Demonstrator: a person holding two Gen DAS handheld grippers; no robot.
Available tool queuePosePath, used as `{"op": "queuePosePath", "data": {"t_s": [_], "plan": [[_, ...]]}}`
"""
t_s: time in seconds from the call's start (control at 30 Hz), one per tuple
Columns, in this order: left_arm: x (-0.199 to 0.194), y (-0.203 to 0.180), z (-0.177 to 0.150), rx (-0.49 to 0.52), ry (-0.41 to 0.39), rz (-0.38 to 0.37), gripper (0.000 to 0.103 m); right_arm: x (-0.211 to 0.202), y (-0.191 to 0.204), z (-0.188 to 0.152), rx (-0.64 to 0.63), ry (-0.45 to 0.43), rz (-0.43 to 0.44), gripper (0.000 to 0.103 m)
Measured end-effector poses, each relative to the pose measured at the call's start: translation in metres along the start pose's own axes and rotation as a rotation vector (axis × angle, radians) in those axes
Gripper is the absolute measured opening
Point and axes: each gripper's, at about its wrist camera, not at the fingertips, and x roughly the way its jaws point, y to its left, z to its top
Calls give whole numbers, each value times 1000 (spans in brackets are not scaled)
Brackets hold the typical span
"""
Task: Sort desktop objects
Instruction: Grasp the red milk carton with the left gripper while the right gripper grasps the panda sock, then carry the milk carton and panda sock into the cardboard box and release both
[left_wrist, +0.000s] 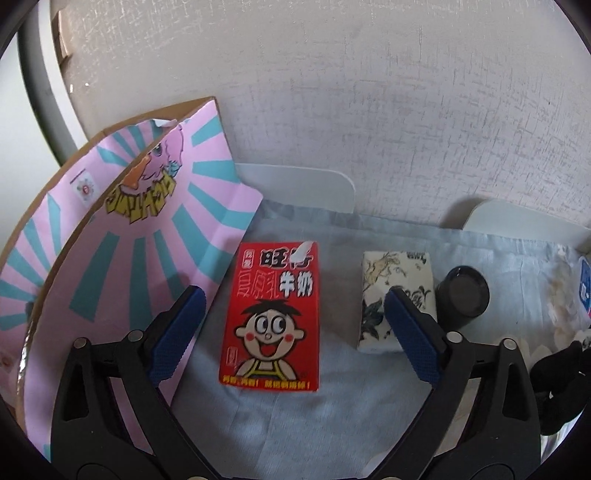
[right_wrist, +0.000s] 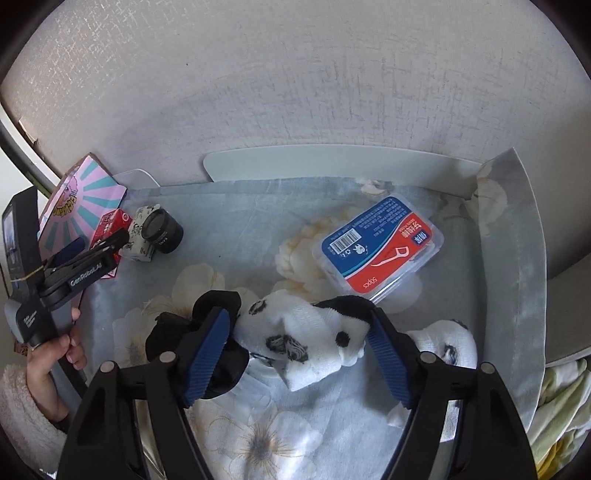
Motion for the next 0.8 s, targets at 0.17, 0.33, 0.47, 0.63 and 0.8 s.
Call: {"op": "queuePosePath", "data": {"t_s": [0.17,0.33,0.47,0.63,0.8], "plan": [[5,2,3,-6,7,-41,85,-2,-7,-1,9,-13,20,73],[6,3,2,-7,2,-64,73,-7,-15,-3,10,-19,34,73],[6,3,1,-12,3,-112,54,-5,-15,-2,-14,-8,36,65],[5,4,-1,-16,15,-138,46,6,-6,0,-43,28,47,61],[3,9,0,-19,36,-155,45,6,-6,-5,-34,34,76,49]]}}
